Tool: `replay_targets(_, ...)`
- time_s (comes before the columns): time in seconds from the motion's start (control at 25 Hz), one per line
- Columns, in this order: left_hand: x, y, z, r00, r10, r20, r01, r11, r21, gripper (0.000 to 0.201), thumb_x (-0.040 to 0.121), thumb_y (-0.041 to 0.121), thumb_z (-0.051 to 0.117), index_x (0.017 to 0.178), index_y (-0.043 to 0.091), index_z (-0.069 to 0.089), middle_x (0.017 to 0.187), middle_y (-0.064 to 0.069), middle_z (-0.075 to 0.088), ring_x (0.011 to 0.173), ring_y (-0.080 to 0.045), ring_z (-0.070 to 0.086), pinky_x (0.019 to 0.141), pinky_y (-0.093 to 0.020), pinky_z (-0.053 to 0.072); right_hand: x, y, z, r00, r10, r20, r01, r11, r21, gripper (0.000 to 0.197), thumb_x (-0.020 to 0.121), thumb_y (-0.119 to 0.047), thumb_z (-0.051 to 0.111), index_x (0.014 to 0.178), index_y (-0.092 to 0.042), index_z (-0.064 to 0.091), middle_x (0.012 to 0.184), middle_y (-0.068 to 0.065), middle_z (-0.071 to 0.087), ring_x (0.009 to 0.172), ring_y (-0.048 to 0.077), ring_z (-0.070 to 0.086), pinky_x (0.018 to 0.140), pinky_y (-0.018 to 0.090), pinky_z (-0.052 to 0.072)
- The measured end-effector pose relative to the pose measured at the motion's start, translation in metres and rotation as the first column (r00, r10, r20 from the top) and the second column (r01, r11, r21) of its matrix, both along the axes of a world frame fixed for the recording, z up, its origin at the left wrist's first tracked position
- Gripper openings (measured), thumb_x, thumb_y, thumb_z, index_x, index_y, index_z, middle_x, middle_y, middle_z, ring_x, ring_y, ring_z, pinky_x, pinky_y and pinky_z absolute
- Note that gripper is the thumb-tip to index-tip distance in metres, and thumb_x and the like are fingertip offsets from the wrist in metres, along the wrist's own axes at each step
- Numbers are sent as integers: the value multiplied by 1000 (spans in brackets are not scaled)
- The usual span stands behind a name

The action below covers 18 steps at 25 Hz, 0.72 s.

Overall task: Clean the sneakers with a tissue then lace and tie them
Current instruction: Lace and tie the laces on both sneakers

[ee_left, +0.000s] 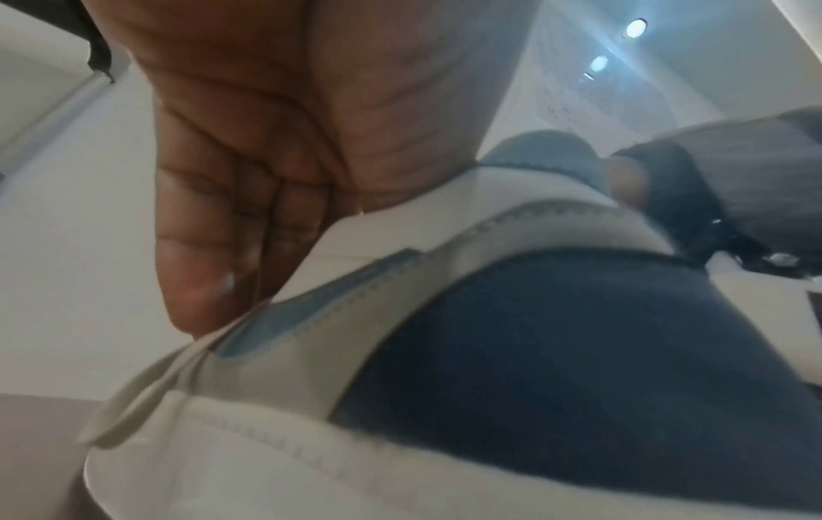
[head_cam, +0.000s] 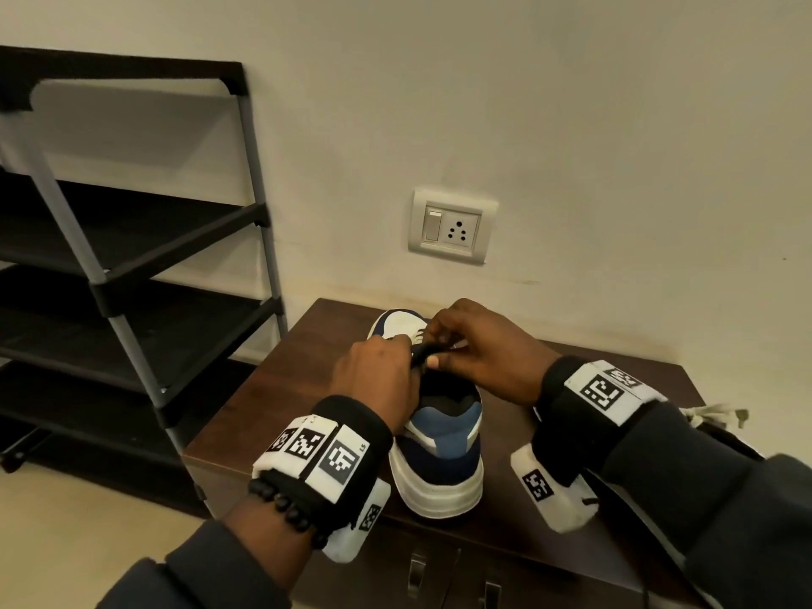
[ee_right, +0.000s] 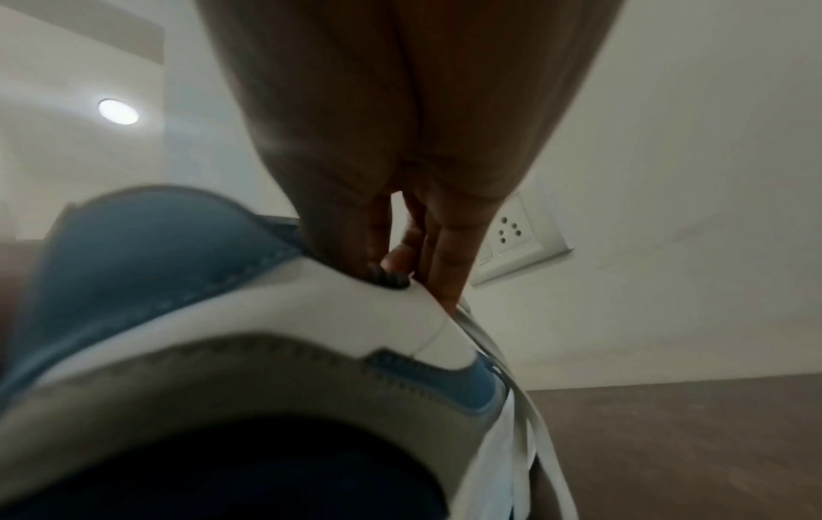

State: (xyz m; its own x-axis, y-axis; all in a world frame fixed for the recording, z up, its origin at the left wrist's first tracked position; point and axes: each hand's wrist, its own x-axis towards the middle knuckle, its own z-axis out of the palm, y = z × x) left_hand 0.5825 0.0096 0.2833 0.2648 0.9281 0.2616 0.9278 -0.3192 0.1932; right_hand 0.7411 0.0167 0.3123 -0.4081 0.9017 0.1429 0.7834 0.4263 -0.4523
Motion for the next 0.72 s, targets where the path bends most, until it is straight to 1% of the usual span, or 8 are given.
replay_targets(0.08,1,-3,0,999,-11,-32,11,1000,10,30,100,35,39,113,12,54,106,-12,61,98,-31,58,71,-33,39,2,-8,-6,1000,-18,-15,18,1000,1,54,72,-27,79,117,-19,48,111,-1,45,96,13,51,84,24,48)
replay_targets(0.12,1,-4,-1,999,-15,-36,15,1000,5,32,101,36,37,115,12,53,107,-13,60,98,-31,58,72,-33,39,5,-8,-8,1000,-29,-5,29,999,22,60,70,-26,81,118,-19,45,112,-1,46,96,15,51,83,25,49)
replay_targets(0.16,1,-5,-1,999,-13,-40,14,1000,7,34,101,37,34,116,12,52,107,-12,60,98,-31,57,72,-34,40,6,-7,-9,999,-27,21,26,998,55,58,72,-23,79,117,-17,45,110,0,50,95,17,53,82,28,49)
replay_targets(0.24,0,-5,-4,999,-10,-48,11,1000,27,34,102,37,32,116,12,51,106,-12,61,96,-30,58,70,-33,38,6,-6,-13,996,-18,87,6,990,144,39,82,-20,69,116,-15,50,106,3,59,94,22,57,80,32,48)
replay_targets(0.4,2,0,-7,998,-30,-63,34,997,68,34,102,36,31,109,11,53,100,-11,62,90,-30,59,65,-30,33,9,-8,-21,998,-12,57,-5,956,293,18,93,-19,55,109,-15,61,97,3,66,85,21,59,67,20,37)
replay_targets(0.52,-1,8,-9,999,13,-38,-10,997,79,42,101,43,29,99,11,56,91,-13,63,83,-31,58,63,-32,34,0,4,-26,999,-45,5,42,953,301,13,94,-22,51,100,-15,59,83,-1,61,75,20,55,62,23,34)
replay_targets(0.64,-4,15,-14,996,84,11,-85,995,52,47,100,47,28,93,11,59,85,-12,62,80,-32,60,64,-34,42,-10,20,-31,990,-134,-42,141,955,260,12,94,-26,48,89,-19,57,73,-5,55,67,17,50,56,25,32)
replay_targets(0.72,-4,16,-15,995,99,3,-99,994,35,49,100,49,28,91,12,59,82,-11,61,79,-31,60,64,-33,42,-11,21,-33,981,-179,-75,191,960,203,13,93,-28,49,81,-22,53,69,-4,57,66,17,52,52,21,33)
